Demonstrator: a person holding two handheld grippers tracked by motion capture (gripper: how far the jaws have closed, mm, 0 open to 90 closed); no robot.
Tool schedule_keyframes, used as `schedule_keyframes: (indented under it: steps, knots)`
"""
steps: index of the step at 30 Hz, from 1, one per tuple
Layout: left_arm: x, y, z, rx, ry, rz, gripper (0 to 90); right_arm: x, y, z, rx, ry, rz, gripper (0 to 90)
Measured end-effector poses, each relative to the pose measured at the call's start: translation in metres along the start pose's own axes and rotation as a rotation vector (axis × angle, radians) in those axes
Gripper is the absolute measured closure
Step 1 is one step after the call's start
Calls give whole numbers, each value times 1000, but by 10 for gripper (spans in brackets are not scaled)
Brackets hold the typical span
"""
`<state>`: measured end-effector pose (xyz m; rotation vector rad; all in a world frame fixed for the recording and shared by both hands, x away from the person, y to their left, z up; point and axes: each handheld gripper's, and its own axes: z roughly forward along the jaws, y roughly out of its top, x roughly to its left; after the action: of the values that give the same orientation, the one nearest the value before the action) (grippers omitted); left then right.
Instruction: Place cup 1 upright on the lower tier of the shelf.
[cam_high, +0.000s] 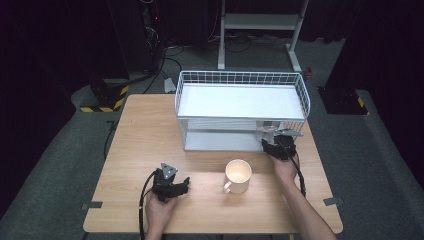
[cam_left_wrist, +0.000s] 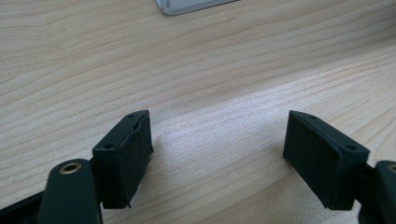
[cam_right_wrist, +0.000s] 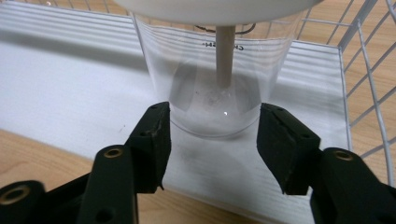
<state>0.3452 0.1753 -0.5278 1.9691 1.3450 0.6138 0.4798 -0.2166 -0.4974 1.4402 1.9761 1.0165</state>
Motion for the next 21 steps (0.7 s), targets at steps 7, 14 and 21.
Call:
schedule_keyframes:
  steps: [7,14,21]
  knots:
    - [0,0,0,0,0,-2,238,1,4,10,50,-4,29,462]
    - [0,0,0,1,0,1,238,2,7,14,50,-6,29,493]
    - [0,0,0,3,0,2,238,3,17,16,42,-6,46,519]
